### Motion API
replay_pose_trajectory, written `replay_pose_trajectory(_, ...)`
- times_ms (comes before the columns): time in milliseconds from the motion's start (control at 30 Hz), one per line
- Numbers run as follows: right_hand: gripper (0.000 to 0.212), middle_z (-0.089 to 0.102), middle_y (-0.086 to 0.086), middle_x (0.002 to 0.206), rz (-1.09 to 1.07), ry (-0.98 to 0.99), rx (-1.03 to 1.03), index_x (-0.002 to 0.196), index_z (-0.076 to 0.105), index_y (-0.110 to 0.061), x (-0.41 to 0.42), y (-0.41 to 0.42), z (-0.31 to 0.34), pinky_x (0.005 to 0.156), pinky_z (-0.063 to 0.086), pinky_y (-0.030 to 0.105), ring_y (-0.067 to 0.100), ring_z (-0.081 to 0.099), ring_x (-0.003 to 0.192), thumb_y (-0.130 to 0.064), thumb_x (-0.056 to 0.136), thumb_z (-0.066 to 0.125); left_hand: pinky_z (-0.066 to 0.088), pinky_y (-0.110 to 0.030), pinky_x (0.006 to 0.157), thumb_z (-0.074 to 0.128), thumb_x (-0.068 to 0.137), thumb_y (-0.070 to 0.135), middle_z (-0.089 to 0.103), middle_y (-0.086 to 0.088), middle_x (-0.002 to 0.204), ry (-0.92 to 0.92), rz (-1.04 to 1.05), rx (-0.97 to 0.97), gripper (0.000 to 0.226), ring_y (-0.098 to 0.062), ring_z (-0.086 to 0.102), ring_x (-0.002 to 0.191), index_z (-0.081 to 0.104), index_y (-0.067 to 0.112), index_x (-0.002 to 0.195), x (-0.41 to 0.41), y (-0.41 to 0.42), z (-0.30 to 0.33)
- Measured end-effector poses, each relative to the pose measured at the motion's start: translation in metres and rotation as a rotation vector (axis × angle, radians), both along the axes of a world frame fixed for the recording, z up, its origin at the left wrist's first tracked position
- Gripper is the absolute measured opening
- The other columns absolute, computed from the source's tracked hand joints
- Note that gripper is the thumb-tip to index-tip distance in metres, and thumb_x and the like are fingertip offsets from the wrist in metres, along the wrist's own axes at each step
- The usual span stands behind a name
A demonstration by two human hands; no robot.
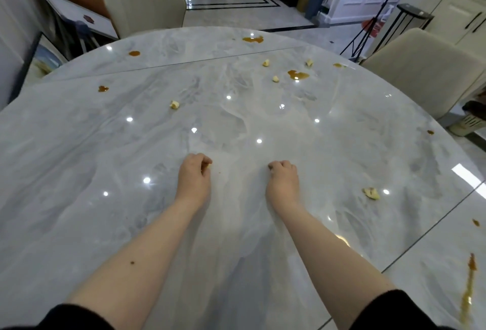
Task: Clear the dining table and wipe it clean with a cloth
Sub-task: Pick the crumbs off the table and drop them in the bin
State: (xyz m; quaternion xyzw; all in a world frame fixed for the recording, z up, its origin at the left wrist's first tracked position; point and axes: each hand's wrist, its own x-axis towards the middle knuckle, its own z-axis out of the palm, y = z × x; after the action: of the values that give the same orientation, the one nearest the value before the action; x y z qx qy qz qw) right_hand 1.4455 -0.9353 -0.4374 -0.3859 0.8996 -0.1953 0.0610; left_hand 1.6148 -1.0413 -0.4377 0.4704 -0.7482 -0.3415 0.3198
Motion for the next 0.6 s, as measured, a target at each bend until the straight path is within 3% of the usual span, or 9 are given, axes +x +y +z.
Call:
replay_pose_trajectory(167, 0.030, 0.054, 0.015, 0.116, -0.013, -0.176, -0.159, 0.115, 0.062, -0.005, 0.024, -0.025, 0.006, 0.093, 0.038, 0.031, 0.030, 0.050, 0.111, -0.002, 0.088, 0.047, 0.033, -0.024, 0.071, 0.049, 0.083, -0.007, 0.064, -0.023, 0.095, 0.045, 0.141, 0.052, 0.016, -0.033, 0.058, 0.092, 0.063, -0.006, 0.090, -0.004, -0.051, 0.015)
replay_pose_trajectory(333, 0.029, 0.054, 0.015, 0.113, 0.004, -0.285, -0.226, 0.112, 0.063, -0.005, 0.055, -0.062, 0.015, 0.088, 0.038, 0.025, 0.029, 0.055, 0.104, -0.001, 0.087, 0.050, 0.036, -0.036, 0.090, 0.036, 0.094, 0.004, 0.059, -0.027, 0.116, -0.051, 0.174, 0.163, 0.028, -0.038, 0.052, 0.111, 0.056, -0.010, 0.107, -0.012, -0.099, 0.024)
replay_pose_trajectory(500, 0.028, 0.054, 0.013, 0.112, -0.018, -0.354, -0.231, 0.112, 0.063, -0.007, 0.068, -0.091, 0.018, 0.082, 0.033, 0.015, 0.026, 0.055, 0.103, -0.002, 0.087, 0.050, 0.040, -0.042, 0.091, 0.043, 0.093, 0.014, 0.049, -0.029, 0.125, -0.211, 0.227, 0.163, 0.031, -0.041, 0.050, 0.114, 0.049, -0.007, 0.116, -0.015, -0.147, 0.033)
replay_pose_trajectory(600, 0.028, 0.053, 0.012, 0.115, -0.046, -0.391, -0.219, 0.113, 0.062, -0.008, 0.070, -0.102, 0.017, 0.091, 0.039, 0.023, 0.025, 0.055, 0.105, -0.004, 0.088, 0.049, 0.043, -0.047, 0.089, 0.048, 0.090, 0.007, 0.033, -0.024, 0.134, -0.356, 0.161, 0.090, 0.038, -0.044, 0.053, 0.107, 0.040, -0.002, 0.126, -0.019, -0.169, 0.030)
